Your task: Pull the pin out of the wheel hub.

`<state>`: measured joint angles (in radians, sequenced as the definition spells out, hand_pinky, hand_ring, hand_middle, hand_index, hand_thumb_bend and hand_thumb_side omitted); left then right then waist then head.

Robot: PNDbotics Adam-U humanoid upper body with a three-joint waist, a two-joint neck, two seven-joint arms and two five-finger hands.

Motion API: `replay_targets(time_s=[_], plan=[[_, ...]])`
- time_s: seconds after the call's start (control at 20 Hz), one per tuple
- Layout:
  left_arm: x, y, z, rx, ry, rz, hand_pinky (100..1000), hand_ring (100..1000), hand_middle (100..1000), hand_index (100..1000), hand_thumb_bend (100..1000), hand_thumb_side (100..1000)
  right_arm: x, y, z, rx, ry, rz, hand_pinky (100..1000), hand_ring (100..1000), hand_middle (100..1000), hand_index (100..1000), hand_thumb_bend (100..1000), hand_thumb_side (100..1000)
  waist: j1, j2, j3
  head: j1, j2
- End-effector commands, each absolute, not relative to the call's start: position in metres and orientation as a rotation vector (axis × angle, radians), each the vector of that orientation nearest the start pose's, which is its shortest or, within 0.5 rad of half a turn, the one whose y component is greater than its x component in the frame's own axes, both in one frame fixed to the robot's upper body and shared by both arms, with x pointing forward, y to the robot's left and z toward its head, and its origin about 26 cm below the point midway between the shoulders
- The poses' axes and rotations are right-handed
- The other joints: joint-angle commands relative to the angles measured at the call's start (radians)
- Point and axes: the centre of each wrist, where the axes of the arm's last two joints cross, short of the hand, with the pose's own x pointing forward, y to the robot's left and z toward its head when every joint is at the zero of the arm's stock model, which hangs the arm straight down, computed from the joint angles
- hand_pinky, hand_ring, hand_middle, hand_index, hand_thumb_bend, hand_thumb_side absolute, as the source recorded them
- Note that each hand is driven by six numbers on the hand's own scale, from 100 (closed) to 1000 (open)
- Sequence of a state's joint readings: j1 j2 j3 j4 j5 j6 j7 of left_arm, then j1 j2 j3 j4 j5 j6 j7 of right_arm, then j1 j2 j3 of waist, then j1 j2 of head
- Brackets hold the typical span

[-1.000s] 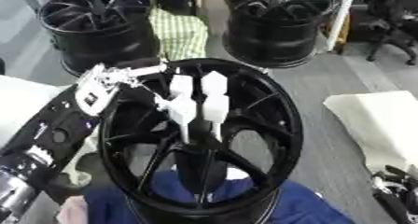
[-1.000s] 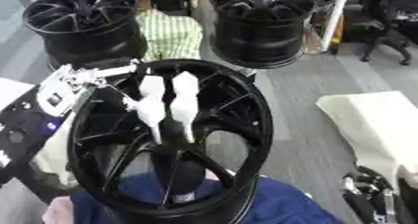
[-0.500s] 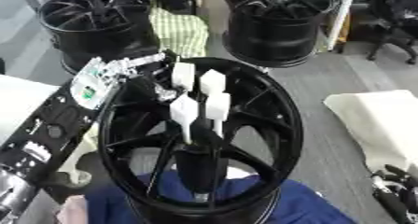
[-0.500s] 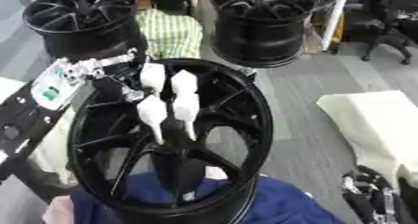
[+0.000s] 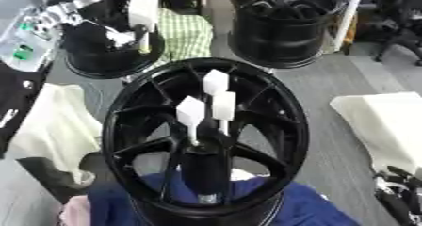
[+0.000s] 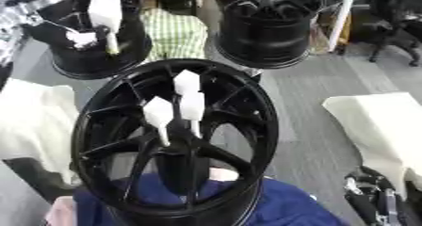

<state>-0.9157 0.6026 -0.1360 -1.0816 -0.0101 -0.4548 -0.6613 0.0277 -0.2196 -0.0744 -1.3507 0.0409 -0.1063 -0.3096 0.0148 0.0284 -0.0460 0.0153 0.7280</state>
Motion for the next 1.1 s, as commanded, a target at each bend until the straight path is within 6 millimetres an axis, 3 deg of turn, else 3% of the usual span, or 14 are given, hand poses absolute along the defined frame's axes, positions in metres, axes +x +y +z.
replay_targets(time_s=[0.05, 0.2, 0.35, 0.45, 0.55, 0.7, 0.85, 1.1], plan=[[0.436, 0.367, 0.267, 0.174, -1.972, -1.487, 569, 633, 428, 660, 100, 328, 0.254, -0.341, -0.055, -0.546, -1.459, -0.088, 565, 516, 600, 791, 100, 288, -0.003, -0.008, 0.004, -0.002, 0.002], [0.415, 0.405, 0.239, 0.175, -1.903, -1.333, 546, 653, 432, 666, 100, 344, 0.254, -0.341, -0.055, -0.547, -1.458, -0.094, 565, 516, 600, 791, 100, 288, -0.007, -0.004, 0.007, -0.005, 0.002], [0.385, 0.443, 0.194, 0.193, -1.81, -1.139, 534, 678, 446, 679, 108, 354, 0.254, -0.341, -0.054, -0.547, -1.462, -0.102, 565, 516, 600, 791, 100, 288, -0.011, 0.002, 0.01, -0.008, -0.002], [0.364, 0.46, 0.16, 0.216, -1.741, -1.009, 545, 732, 500, 725, 202, 402, 0.254, -0.341, -0.054, -0.549, -1.463, -0.105, 566, 516, 600, 791, 100, 290, -0.013, 0.005, 0.015, -0.01, -0.001], [0.344, 0.472, 0.123, 0.254, -1.66, -0.872, 600, 831, 644, 821, 374, 541, 0.254, -0.342, -0.054, -0.552, -1.462, -0.109, 567, 516, 600, 791, 100, 292, -0.016, 0.007, 0.021, -0.012, 0.002], [0.319, 0.473, 0.072, 0.314, -1.56, -0.649, 632, 889, 739, 859, 436, 648, 0.254, -0.342, -0.053, -0.556, -1.46, -0.112, 565, 515, 599, 791, 100, 292, -0.022, 0.007, 0.026, -0.008, 0.005], [0.3, 0.462, 0.034, 0.325, -1.49, -0.427, 639, 907, 767, 872, 450, 689, 0.254, -0.342, -0.054, -0.559, -1.458, -0.115, 565, 515, 599, 791, 100, 292, -0.028, 0.006, 0.029, -0.007, 0.005], [0.278, 0.439, 0.004, 0.315, -1.432, -0.234, 594, 866, 710, 830, 348, 610, 0.252, -0.342, -0.055, -0.561, -1.453, -0.122, 565, 515, 599, 791, 101, 294, -0.034, 0.006, 0.037, -0.009, 0.0]])
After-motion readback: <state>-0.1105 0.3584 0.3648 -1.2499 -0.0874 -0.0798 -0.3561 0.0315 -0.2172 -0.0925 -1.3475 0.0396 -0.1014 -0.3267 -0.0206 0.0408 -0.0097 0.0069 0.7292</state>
